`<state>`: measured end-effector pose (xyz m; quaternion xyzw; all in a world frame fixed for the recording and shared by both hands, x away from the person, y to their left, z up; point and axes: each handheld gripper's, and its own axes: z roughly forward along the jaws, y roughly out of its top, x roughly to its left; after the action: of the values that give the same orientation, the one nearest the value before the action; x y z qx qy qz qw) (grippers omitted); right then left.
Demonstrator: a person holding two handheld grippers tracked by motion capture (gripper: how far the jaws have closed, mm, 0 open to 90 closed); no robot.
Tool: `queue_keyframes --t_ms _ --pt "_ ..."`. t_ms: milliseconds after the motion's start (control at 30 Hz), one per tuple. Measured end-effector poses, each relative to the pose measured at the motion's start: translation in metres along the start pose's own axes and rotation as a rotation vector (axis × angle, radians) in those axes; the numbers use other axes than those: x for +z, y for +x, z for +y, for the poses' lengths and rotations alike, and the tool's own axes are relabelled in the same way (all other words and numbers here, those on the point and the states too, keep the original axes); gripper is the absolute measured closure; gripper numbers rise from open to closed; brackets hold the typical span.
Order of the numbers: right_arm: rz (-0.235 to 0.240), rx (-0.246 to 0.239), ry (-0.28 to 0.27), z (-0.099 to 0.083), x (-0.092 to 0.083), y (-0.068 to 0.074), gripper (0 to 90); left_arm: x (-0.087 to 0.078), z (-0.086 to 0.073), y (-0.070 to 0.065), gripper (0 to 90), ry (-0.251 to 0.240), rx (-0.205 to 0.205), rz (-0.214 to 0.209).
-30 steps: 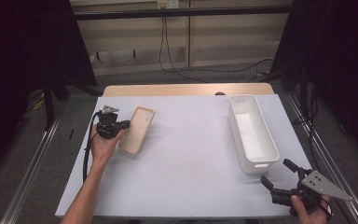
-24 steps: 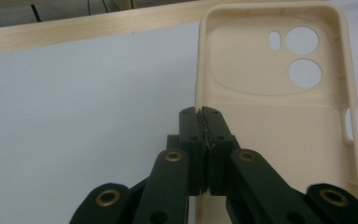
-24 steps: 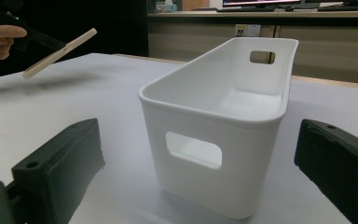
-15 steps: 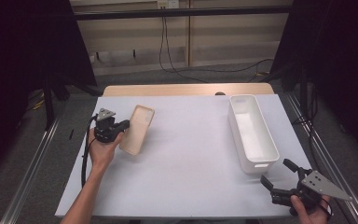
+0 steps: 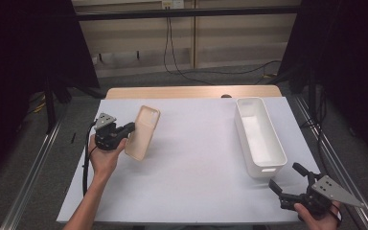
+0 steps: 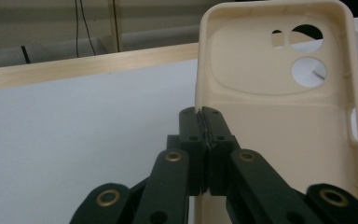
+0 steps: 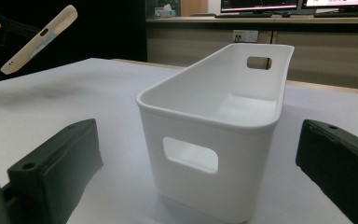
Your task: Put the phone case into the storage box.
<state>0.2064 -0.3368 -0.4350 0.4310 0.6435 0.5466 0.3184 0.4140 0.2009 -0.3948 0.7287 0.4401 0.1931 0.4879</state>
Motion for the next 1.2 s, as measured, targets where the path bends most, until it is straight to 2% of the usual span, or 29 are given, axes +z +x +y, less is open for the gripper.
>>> queue_keyframes --t_ms 67,433,600,967,1200 --pt "-0.001 0.0 -0.001 0.0 0.0 0.0 0.0 0.0 0.0 -0.004 88.5 -0.007 0.012 0.002" --pt "-0.007 -0.006 -0.01 0.003 -0.001 0.0 0.0 -0.002 0.002 -0.019 88.5 -0.035 0.025 -0.03" --pt "-0.01 0.011 -0.018 0.006 -0.001 0.0 0.0 -0.001 0.002 -0.027 88.5 -0.038 0.042 -0.049" --pt "0.01 0.036 -0.045 0.014 0.001 0.006 0.0 -0.001 0.005 -0.047 88.5 -0.046 0.072 -0.096" --pt "0.032 0.036 -0.054 0.023 0.006 0.011 0.2 0.003 0.005 -0.062 88.5 -0.032 0.094 -0.125"
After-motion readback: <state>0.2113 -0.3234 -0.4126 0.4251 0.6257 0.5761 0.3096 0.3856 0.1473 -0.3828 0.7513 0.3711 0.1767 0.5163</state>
